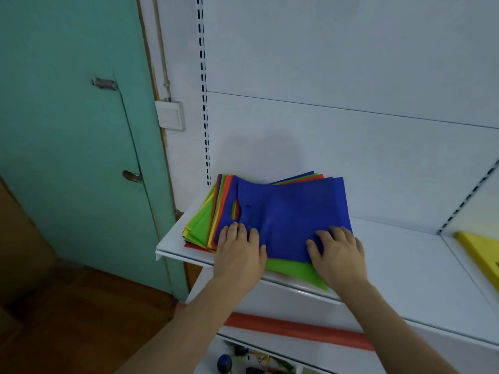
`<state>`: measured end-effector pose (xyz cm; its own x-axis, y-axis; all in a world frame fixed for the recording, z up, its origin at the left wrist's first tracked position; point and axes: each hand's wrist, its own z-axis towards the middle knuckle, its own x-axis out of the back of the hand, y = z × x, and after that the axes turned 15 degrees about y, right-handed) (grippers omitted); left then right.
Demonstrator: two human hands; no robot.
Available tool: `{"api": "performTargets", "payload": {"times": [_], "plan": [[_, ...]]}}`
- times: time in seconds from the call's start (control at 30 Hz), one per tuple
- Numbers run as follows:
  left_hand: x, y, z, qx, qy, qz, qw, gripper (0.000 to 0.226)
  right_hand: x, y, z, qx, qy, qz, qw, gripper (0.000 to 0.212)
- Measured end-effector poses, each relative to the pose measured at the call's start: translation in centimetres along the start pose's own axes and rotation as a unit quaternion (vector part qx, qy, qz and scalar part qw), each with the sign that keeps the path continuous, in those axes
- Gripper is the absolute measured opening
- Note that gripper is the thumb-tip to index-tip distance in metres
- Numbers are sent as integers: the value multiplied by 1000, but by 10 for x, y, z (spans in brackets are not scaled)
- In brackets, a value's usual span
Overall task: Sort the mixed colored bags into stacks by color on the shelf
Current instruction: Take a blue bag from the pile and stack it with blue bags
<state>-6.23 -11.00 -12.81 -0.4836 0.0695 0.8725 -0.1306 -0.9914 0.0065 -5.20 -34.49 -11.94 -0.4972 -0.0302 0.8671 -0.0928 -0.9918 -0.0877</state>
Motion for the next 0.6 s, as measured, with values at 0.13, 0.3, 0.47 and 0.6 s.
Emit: {"api": "performTargets", "payload": {"times": [0.13, 0.3, 0.47, 0.6], "plan": [[4, -4, 8, -6, 28, -25, 999, 62, -4, 11, 6, -111, -45, -6, 993, 70], [6, 3, 4, 46, -12, -7, 999, 62, -5, 21, 18, -166, -46, 80, 982, 78], [6, 18, 4, 22, -11, -24, 999, 55, -4, 29, 27, -171, 5, 177, 969, 73], [7, 22, 5, -3, 10, -61, 998, 55, -6, 41, 35, -241, 19, 232, 942, 76]]}}
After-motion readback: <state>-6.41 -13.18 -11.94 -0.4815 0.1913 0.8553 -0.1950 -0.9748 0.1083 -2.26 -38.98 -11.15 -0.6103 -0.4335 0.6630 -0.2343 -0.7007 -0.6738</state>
